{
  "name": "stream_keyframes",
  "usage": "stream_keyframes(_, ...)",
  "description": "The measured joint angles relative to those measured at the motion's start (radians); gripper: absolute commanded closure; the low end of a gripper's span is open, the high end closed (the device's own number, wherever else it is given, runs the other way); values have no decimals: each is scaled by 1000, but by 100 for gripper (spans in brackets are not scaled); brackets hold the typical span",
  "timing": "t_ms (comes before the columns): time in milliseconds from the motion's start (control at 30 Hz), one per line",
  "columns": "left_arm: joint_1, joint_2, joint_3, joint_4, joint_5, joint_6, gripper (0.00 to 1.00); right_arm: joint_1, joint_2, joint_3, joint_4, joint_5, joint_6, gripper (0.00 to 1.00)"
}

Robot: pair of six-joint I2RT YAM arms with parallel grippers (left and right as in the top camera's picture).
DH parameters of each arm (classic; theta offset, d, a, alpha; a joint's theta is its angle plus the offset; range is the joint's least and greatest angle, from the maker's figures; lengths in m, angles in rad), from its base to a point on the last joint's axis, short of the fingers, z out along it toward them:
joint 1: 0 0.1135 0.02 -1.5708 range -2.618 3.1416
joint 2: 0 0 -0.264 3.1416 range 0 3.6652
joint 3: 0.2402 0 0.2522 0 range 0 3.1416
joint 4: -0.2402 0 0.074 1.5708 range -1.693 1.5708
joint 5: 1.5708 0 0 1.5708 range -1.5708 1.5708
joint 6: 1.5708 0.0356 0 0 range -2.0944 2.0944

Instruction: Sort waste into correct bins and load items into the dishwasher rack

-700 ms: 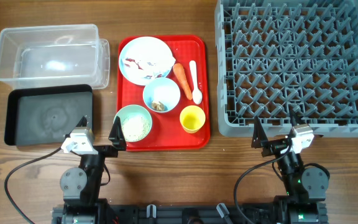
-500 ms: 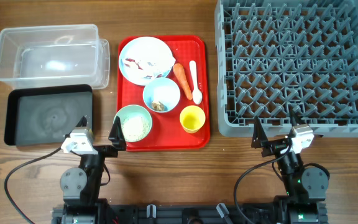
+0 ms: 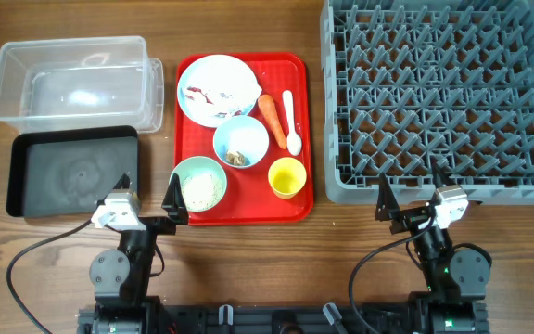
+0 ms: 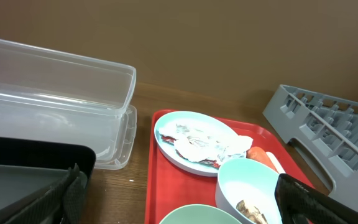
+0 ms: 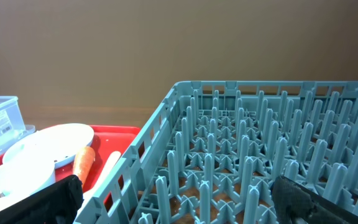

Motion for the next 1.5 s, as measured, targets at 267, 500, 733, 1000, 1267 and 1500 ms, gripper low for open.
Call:
stream_keyframes(267,0,0,0,0,0,0,0,0,0,0,0,0,0,0)
stream_keyframes(500,0,0,0,0,0,0,0,0,0,0,0,0,0,0)
stream_keyframes(733,0,0,0,0,0,0,0,0,0,0,0,0,0,0)
stream_keyframes(1000,0,0,0,0,0,0,0,0,0,0,0,0,0,0)
stream_keyframes(1267,0,0,0,0,0,0,0,0,0,0,0,0,0,0)
stream_keyframes(1500,0,0,0,0,1,0,0,0,0,0,10,-90,1,0)
